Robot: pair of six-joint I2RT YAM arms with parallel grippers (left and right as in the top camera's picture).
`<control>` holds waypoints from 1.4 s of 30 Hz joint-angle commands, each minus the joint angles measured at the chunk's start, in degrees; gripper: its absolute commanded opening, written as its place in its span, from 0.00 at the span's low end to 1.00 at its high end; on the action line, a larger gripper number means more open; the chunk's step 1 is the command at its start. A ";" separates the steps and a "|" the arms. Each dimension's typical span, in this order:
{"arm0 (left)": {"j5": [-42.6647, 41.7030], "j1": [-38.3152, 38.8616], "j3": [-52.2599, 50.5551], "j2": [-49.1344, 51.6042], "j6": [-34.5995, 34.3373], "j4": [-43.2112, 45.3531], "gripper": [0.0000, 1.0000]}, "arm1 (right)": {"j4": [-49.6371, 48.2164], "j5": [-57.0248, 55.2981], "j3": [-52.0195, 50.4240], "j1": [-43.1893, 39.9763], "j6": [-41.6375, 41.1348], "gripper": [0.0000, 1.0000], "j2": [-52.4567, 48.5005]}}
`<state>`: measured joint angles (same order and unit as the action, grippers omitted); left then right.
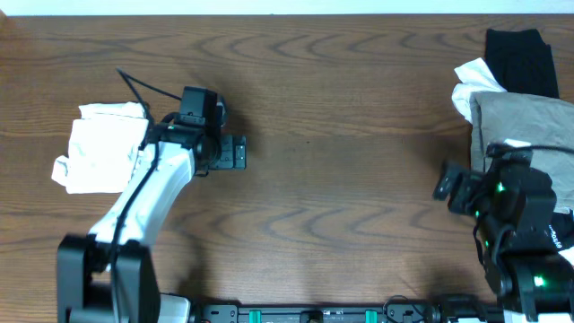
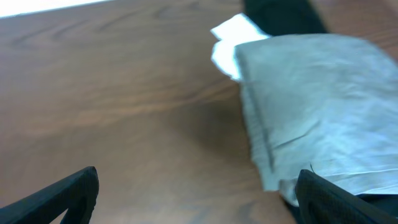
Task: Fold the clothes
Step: 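Reach the right gripper to the khaki trousers on the right pile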
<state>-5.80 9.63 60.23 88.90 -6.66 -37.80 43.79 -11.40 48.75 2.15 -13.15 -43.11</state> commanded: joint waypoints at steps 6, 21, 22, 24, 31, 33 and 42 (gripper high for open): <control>-1.29 3.37 0.26 -20.20 -1.09 -6.34 0.98 | -8.98 -6.82 1.03 -6.03 -0.85 0.99 -12.76; -1.29 3.58 -0.13 -30.29 -1.11 -8.02 0.98 | -21.75 -10.82 1.03 -15.52 5.55 0.95 -39.95; -1.29 3.58 -0.13 -29.66 -1.11 -8.04 0.98 | -22.18 -12.24 1.03 -15.63 5.55 0.95 -40.74; -1.29 3.58 -0.13 -28.35 -1.11 -8.04 0.98 | -23.58 -13.77 1.03 -15.96 6.01 0.95 -42.69; -1.29 3.58 -0.13 -24.98 -1.11 -8.02 0.98 | -25.24 -14.12 1.03 -16.20 6.56 0.93 -48.33; -1.29 3.58 -0.13 -24.46 -1.11 -8.02 0.98 | -25.38 -14.23 1.03 -16.48 6.56 0.89 -49.66; -1.27 3.58 -0.13 -23.85 -1.09 -8.02 0.98 | -25.38 -17.03 1.03 -18.93 4.09 0.56 -50.97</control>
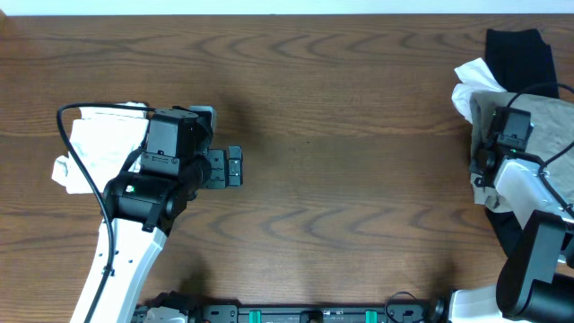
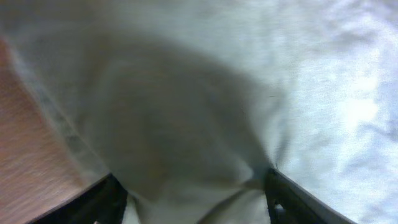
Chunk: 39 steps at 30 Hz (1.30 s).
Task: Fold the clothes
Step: 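Reach the right gripper to the khaki trousers on the right pile, then pull the khaki trousers leftward to table center with the right gripper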
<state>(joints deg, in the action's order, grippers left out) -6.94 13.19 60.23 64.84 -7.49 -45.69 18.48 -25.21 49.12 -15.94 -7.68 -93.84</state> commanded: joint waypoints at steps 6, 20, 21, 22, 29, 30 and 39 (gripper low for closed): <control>-0.13 0.02 -0.13 0.22 -0.26 -0.11 0.98 | -0.13 -5.44 0.66 -1.40 -1.49 0.47 -0.24; -0.13 0.02 -0.13 0.22 -0.26 -0.11 0.98 | -0.11 -1.60 3.41 2.36 1.60 0.01 9.14; -0.13 0.02 -0.13 0.22 -0.26 -0.13 0.98 | 0.50 0.28 4.55 3.39 2.14 0.01 11.45; -0.13 0.02 -0.13 0.22 -0.26 -0.15 0.98 | 1.05 2.67 5.81 4.46 3.10 0.01 13.84; -0.13 0.02 -0.13 0.22 -0.28 -0.13 0.98 | 9.07 19.23 14.62 17.05 8.39 0.01 29.07; -0.15 0.02 -0.13 0.22 -0.28 -0.13 0.98 | 9.70 19.98 15.39 19.52 8.68 0.01 30.67; -0.15 0.02 -0.13 0.22 -0.28 -0.61 0.98 | 10.91 18.49 20.74 37.59 8.59 0.01 37.59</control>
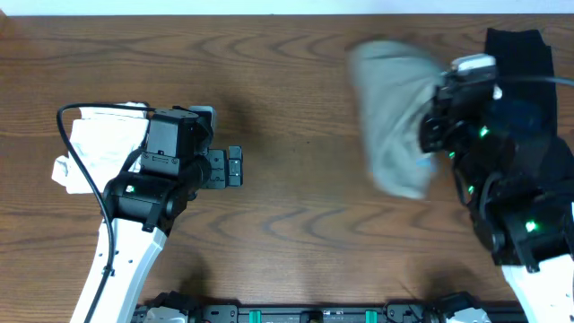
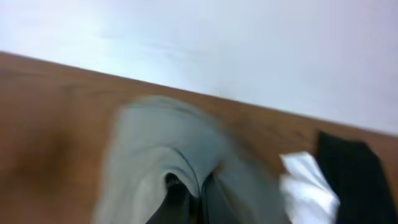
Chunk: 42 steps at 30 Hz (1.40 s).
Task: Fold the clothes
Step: 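Pull the khaki trousers leftward to table center with the right gripper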
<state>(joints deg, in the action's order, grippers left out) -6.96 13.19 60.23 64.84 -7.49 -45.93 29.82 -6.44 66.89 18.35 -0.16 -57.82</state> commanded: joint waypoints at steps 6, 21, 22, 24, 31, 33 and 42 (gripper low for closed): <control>-0.11 0.02 -0.13 0.22 -0.28 -1.18 0.98 | 0.04 -2.82 5.66 9.16 1.05 0.01 2.51; -0.11 0.02 -0.13 0.22 -0.26 -1.20 0.98 | 3.41 -21.00 6.01 12.09 -8.81 0.49 -2.58; -0.11 0.02 -0.13 0.22 -0.28 -1.22 0.98 | 3.43 -21.49 6.01 12.09 -8.63 0.68 -3.28; -0.13 0.02 -0.13 0.22 -0.28 -1.40 0.98 | 3.41 -24.63 6.01 11.93 -7.85 0.99 -4.04; -5.66 0.02 -0.13 0.22 -0.31 -1.51 0.98 | 5.14 -39.74 6.01 11.76 -6.03 0.99 -2.58; -9.20 0.02 -0.13 0.22 -0.31 -1.18 0.98 | 6.75 -39.69 6.01 11.26 -5.70 0.99 -1.79; -18.29 4.92 -0.13 0.94 -2.05 0.15 0.98 | 11.21 -32.87 6.01 6.05 -5.77 0.99 2.54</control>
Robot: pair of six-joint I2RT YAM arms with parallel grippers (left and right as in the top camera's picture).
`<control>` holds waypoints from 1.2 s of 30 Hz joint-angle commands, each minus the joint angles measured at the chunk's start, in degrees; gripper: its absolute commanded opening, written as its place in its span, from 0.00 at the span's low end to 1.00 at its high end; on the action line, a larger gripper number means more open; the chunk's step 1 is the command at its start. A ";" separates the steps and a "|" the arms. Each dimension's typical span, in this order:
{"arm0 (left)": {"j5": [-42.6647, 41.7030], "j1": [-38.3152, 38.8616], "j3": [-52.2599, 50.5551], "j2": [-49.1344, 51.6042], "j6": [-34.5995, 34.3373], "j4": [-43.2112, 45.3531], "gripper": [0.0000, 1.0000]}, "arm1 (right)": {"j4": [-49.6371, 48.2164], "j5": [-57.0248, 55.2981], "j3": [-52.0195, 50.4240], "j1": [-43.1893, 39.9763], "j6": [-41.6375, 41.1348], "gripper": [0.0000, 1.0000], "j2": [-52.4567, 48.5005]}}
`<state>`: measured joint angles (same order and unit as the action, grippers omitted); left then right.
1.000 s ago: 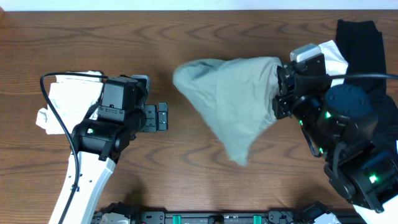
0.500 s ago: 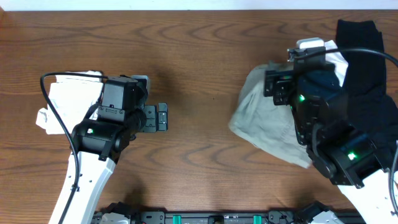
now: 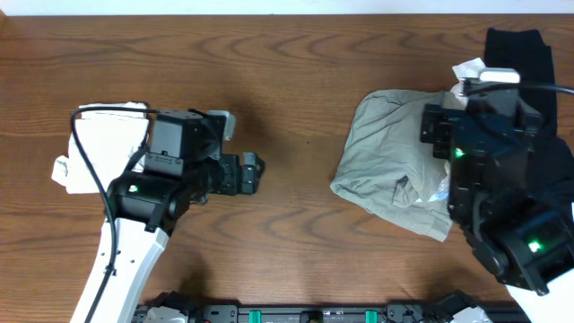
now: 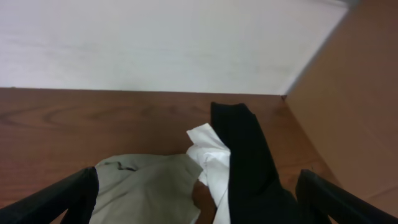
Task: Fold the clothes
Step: 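Pull the khaki trousers leftward to table center with the right gripper, then grasp the near edge of the khaki trousers with the left gripper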
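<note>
A grey-green garment (image 3: 390, 166) lies crumpled on the wooden table, right of centre. In the right wrist view it (image 4: 143, 186) shows at the bottom left. My right gripper (image 4: 198, 182) stands wide open above its far edge, holding nothing. The arm's body covers part of the garment in the overhead view. My left gripper (image 3: 249, 172) hovers left of centre and looks open, with nothing in it. Behind the left arm rests a folded white garment (image 3: 94, 148).
A black garment (image 3: 518, 52) and a white cloth (image 3: 466, 72) lie at the far right corner; the right wrist view shows this black garment (image 4: 249, 162) and white cloth (image 4: 211, 155) too. A pale wall borders the table's far edge.
The grey-green garment hung from my shut right gripper over the table. Now it lies crumpled right of centre and the gripper is open. My left gripper has shifted a little toward the middle.
My right gripper was open in front of the pile at the right edge, the grey-green garment on top. Then it was down on that garment. Then it held the garment up toward the middle. Now the garment lies on the table, let go.
</note>
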<state>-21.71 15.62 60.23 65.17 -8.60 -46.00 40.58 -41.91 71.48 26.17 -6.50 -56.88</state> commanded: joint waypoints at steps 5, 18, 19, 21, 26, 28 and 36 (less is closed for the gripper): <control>0.07 10.97 -0.13 2.67 -1.22 1.20 0.98 | 2.29 2.89 1.42 -5.64 -0.39 0.99 3.56; 9.20 29.49 -0.13 22.34 -6.62 16.41 0.98 | 11.15 5.33 1.42 -16.59 -7.17 0.99 7.32; 9.20 30.32 -0.13 24.83 -6.62 18.10 0.98 | 11.63 5.33 1.42 -16.92 -7.17 0.99 7.32; 9.20 31.41 -0.13 28.52 -6.62 21.29 0.98 | 12.13 5.35 1.42 -17.29 -7.17 0.99 7.32; 9.25 32.72 -0.13 35.17 -6.54 31.69 0.98 | 12.79 5.33 1.42 -17.40 -7.15 0.99 7.32; 9.29 32.74 -0.13 37.24 -6.56 35.71 0.98 | 13.00 5.33 1.42 -17.40 -7.15 0.99 7.32; 9.38 32.74 -0.13 41.94 -6.54 40.30 0.84 | 13.42 5.35 1.42 -17.40 -7.17 0.99 7.32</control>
<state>-13.10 48.34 60.23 106.15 -15.29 -5.87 53.65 -36.40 71.83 9.17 -12.84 -49.76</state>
